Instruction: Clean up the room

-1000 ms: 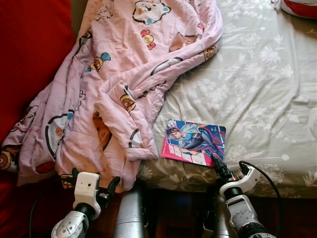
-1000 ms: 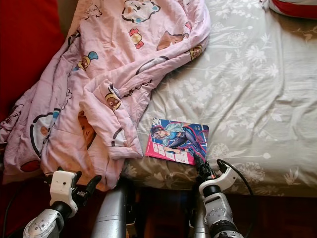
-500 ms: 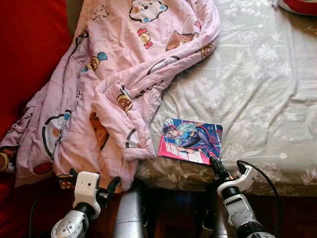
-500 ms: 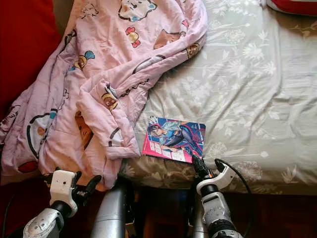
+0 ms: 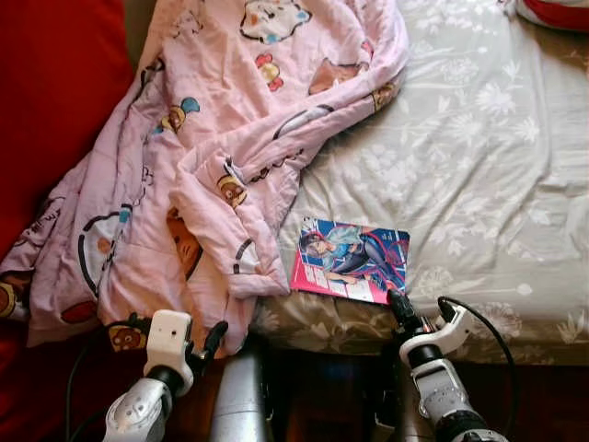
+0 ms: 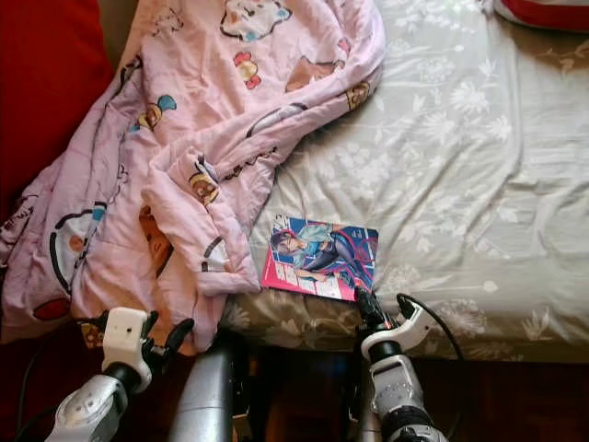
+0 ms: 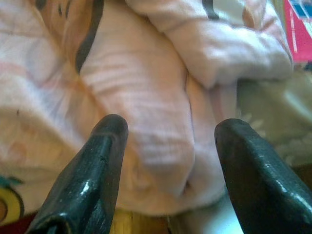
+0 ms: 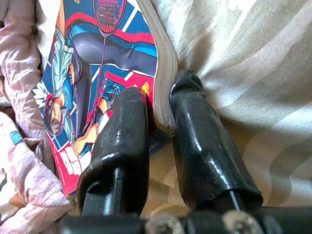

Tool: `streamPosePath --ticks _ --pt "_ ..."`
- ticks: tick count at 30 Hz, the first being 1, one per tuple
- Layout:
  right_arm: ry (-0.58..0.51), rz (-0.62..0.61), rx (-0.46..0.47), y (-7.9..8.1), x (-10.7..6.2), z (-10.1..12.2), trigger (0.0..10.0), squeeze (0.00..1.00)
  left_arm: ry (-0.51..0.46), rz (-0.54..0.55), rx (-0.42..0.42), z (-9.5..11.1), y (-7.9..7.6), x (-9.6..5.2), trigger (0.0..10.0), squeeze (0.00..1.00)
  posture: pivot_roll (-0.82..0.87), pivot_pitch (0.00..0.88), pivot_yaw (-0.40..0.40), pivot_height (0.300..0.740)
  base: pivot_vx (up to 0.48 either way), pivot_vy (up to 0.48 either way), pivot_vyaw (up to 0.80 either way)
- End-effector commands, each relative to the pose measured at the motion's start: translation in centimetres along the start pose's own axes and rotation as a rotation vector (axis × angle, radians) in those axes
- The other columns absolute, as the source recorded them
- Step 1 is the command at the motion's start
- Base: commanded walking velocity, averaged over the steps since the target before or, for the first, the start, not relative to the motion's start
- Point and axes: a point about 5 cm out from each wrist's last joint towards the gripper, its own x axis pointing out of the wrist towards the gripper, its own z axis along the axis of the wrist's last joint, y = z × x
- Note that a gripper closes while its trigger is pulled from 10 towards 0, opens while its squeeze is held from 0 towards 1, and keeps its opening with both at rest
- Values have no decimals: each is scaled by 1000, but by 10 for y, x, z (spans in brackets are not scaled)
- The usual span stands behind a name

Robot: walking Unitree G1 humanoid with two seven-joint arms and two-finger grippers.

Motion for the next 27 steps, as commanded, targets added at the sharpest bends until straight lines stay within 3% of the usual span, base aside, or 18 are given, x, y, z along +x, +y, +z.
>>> streamPosePath --ticks 1,10,18,22,23,24,27 --pt "-32 -123 24 -15 -10 -2 0 0 51 33 10 -14 6 1 10000 0 210 266 91 611 0 0 0" --pt "-156 -207 -32 -28 -22 12 0 0 32 60 -13 -16 5 19 10000 0 153 167 53 611 0 0 0" --pt "-237 -202 -86 -30 -29 25 0 0 19 66 -22 -17 3 29 10000 0 115 87 36 611 0 0 0" --pt "-270 -149 -234 -17 -25 39 0 0 13 78 -32 -19 3 34 10000 0 94 40 30 611 0 0 0" --pt "-270 -149 -234 -17 -25 39 0 0 13 78 -32 -19 3 34 10000 0 94 40 30 611 0 0 0" --pt "-268 -127 -323 -11 -23 45 0 0 12 87 -44 -20 4 35 10000 0 84 20 26 611 0 0 0" --pt "-278 -103 -410 -4 -21 54 0 0 12 104 -67 -22 4 36 10000 0 75 0 19 611 0 0 0"
